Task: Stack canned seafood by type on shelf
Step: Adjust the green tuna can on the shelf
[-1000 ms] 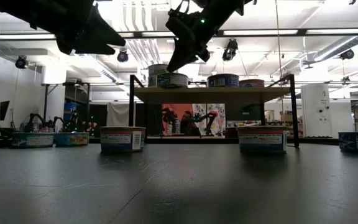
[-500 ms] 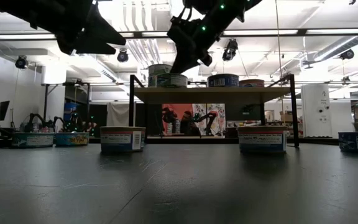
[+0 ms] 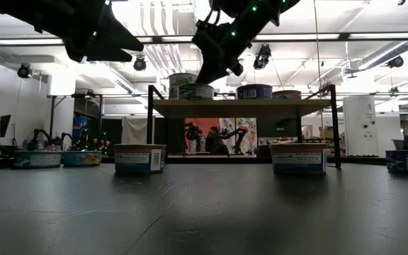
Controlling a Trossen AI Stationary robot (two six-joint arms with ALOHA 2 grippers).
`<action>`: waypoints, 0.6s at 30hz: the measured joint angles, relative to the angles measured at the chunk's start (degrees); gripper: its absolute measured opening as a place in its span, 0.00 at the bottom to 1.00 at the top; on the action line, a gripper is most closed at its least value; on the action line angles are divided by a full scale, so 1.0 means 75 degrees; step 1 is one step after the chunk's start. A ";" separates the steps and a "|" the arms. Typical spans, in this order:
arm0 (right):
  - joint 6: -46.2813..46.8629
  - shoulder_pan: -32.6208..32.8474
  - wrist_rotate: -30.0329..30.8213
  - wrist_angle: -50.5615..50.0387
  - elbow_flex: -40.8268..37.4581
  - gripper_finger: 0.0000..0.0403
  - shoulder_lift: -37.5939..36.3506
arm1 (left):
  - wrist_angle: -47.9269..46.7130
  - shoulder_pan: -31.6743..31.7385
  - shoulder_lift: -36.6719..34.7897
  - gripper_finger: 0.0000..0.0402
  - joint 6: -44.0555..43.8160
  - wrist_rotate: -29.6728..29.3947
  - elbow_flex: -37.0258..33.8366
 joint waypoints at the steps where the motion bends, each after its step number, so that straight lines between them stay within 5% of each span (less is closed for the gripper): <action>1: 0.0000 -0.0025 -0.0009 -0.0012 0.0000 0.02 0.0000 | 0.0000 0.0000 0.0000 0.75 0.0000 0.0000 0.0000; 18: 0.0003 -0.0353 0.0023 -0.0338 0.0017 0.02 0.0006 | 0.0000 0.0003 0.0000 0.75 0.0000 -0.0003 0.0000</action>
